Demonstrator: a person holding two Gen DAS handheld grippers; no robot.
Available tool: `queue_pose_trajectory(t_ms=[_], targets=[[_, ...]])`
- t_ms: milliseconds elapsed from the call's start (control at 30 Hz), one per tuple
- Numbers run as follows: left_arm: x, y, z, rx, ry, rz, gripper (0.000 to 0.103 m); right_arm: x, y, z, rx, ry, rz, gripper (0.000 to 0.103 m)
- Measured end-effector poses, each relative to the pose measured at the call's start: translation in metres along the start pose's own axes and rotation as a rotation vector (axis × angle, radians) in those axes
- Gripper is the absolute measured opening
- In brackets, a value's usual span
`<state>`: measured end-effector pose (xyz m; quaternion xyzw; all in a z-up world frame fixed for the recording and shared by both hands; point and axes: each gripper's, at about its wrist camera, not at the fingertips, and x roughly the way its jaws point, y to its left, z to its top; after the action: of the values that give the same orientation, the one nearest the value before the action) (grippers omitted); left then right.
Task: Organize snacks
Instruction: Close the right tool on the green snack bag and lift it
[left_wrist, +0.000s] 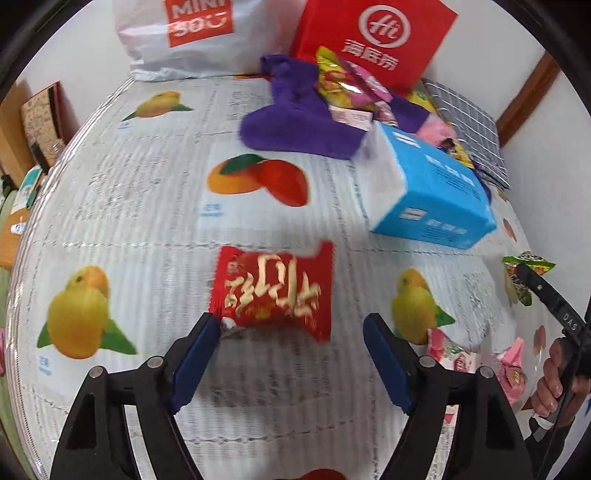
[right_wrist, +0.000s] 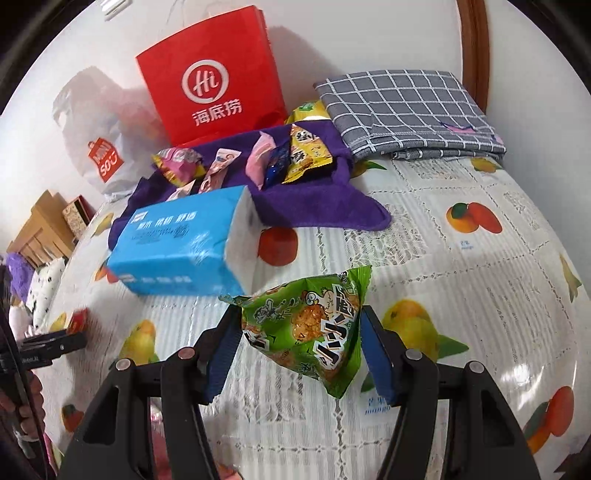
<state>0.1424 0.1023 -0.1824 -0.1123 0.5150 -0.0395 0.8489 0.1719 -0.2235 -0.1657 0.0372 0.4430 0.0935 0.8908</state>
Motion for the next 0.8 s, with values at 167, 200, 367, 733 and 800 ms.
queue_pose_trajectory(t_ms=[167,200,367,733,800], targets=[[0.005,-0.015,0.0,0.045,-0.019,-0.006,0.068,0.004,0.002,-0.01,-0.041,-0.011,0.009,0.062],[0.006,-0.017,0.001,0.056,-0.03,0.007,0.068,0.008,0.001,-0.013,-0.052,-0.013,0.008,0.062],[0.012,-0.022,0.001,0.102,-0.084,0.073,0.067,0.022,0.002,-0.023,-0.101,-0.012,0.0,0.062],[0.016,-0.03,-0.008,0.207,-0.19,0.152,0.069,0.033,-0.012,-0.025,-0.025,-0.003,0.069,0.065],[0.015,-0.028,-0.008,0.199,-0.191,0.139,0.069,0.032,-0.013,-0.026,-0.012,-0.001,0.081,0.065]])
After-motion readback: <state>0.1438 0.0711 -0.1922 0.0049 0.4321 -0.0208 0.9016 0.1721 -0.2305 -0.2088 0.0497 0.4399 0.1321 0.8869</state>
